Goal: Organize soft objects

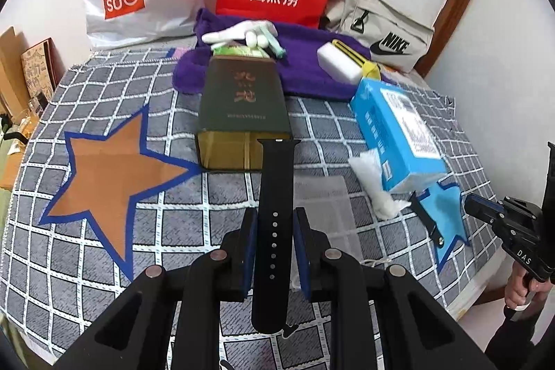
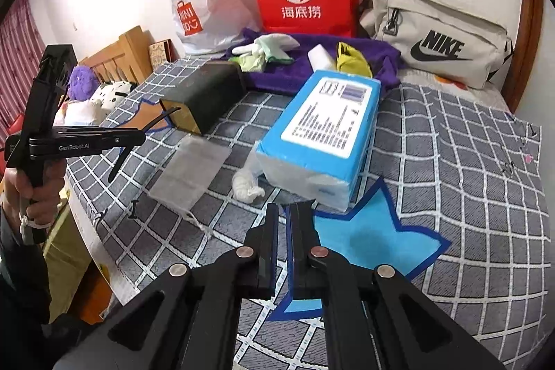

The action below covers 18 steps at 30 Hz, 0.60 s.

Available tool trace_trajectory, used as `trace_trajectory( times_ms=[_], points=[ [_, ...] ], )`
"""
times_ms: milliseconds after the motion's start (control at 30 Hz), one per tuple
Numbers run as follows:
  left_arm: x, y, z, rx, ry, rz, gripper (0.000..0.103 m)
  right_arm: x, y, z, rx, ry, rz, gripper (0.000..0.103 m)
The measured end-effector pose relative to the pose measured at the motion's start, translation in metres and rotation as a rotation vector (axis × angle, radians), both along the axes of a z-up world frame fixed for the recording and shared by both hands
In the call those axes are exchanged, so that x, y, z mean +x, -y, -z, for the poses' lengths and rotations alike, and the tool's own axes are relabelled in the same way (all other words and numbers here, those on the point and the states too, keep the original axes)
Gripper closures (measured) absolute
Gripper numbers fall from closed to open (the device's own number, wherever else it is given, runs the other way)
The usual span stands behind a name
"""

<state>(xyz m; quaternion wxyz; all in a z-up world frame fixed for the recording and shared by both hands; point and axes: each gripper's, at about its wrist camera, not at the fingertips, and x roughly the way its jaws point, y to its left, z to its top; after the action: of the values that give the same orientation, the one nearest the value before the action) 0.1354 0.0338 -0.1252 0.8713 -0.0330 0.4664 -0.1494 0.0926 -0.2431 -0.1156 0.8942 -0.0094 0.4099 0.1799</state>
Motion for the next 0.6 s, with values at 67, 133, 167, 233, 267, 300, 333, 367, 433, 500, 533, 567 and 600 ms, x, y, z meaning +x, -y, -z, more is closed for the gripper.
trace_trajectory(
  times_ms=[67,133,167,233,267,300,333,367,433,500,533,567,600],
  points=[
    [0.000,-0.002,-0.005,-0.003,0.011,-0.004,0.083,0.001,0.000,-0.005,0.001,0.011,0.001,0.099],
    [0.001,-0.004,-0.009,-0.007,0.018,-0.015,0.083,0.002,-0.001,-0.010,0.000,0.019,-0.007,0.099],
    [0.001,-0.005,-0.011,-0.009,0.021,-0.020,0.083,0.003,-0.002,-0.010,-0.008,0.018,-0.012,0.099],
    [0.002,-0.006,-0.014,-0.016,0.027,-0.023,0.083,0.006,-0.003,-0.007,-0.028,0.002,-0.011,0.098],
    [0.003,-0.006,-0.014,-0.016,0.030,-0.024,0.083,0.008,-0.004,-0.002,-0.035,-0.021,-0.025,0.098],
    [0.003,-0.006,-0.015,-0.016,0.031,-0.024,0.083,0.009,-0.005,0.003,-0.046,-0.035,-0.033,0.098],
    [0.004,-0.006,-0.016,-0.017,0.033,-0.024,0.083,0.010,-0.006,0.010,-0.058,-0.045,-0.033,0.097],
    [0.004,-0.007,-0.015,-0.018,0.032,-0.026,0.083,0.011,-0.007,0.016,-0.060,-0.061,-0.037,0.096],
    [0.006,-0.007,-0.014,-0.016,0.030,-0.032,0.083,0.015,-0.006,0.030,-0.056,-0.103,-0.039,0.089],
    [0.008,-0.008,-0.013,-0.019,0.026,-0.035,0.083,0.021,-0.003,0.045,-0.058,-0.133,-0.017,0.083],
    [0.010,-0.009,-0.013,-0.020,0.024,-0.035,0.083,0.022,-0.003,0.050,-0.066,-0.142,-0.012,0.081],
    [0.011,-0.009,-0.013,-0.019,0.024,-0.036,0.083,0.024,-0.002,0.056,-0.076,-0.153,-0.003,0.079],
    [0.013,-0.009,-0.013,-0.017,0.024,-0.036,0.083,0.026,-0.001,0.061,-0.086,-0.161,0.005,0.076]
  ],
)
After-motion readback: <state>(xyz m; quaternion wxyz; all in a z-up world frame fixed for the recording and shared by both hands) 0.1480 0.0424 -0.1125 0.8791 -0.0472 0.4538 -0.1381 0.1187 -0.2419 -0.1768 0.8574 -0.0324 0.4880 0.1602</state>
